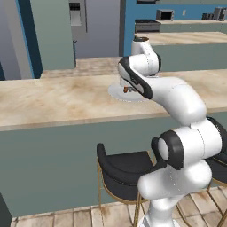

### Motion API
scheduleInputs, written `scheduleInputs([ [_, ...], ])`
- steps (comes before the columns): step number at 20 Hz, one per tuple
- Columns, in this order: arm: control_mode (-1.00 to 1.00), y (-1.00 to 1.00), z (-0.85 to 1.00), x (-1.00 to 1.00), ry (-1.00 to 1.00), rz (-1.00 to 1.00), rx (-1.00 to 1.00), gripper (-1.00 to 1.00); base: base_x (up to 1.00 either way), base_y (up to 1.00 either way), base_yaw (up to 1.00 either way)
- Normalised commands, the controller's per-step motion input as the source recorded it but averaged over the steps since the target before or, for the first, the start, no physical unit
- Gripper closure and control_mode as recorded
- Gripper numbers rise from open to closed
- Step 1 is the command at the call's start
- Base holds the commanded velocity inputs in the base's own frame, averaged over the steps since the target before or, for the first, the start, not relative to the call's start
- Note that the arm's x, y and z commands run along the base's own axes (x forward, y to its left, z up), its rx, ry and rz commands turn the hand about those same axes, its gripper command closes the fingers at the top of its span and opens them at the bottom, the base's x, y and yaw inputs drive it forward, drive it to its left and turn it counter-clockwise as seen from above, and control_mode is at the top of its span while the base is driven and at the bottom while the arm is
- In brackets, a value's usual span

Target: Take the cheese, chicken drumstick, and mushroom from the fridge and place them on the plate on the dining counter to create an appetizer plate.

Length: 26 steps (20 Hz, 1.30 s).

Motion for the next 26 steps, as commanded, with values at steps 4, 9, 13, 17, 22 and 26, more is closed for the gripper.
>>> scheduleInputs([
  [4,-1.0,-0.35,0.01,-1.0,-0.11,0.0,0.05,-1.0,0.0,0.0,0.0],
  [9,-1.0,-0.51,0.14,-1.0,-0.13,0.0,0.07,-1.0,0.0,0.0,0.0],
  [13,-1.0,-0.93,0.06,-1.0,-0.15,0.0,0.1,-1.0,0.0,0.0,0.0],
  [17,1.0,0.0,0.0,0.0,0.0,0.0,0.0,-1.0,-1.0,-1.0,0.0],
  [22,1.0,0.0,0.0,0.0,0.0,0.0,0.0,-1.0,-1.0,-1.0,0.0],
  [26,1.0,0.0,0.0,0.0,0.0,0.0,0.0,-1.0,-1.0,-1.0,0.0],
])
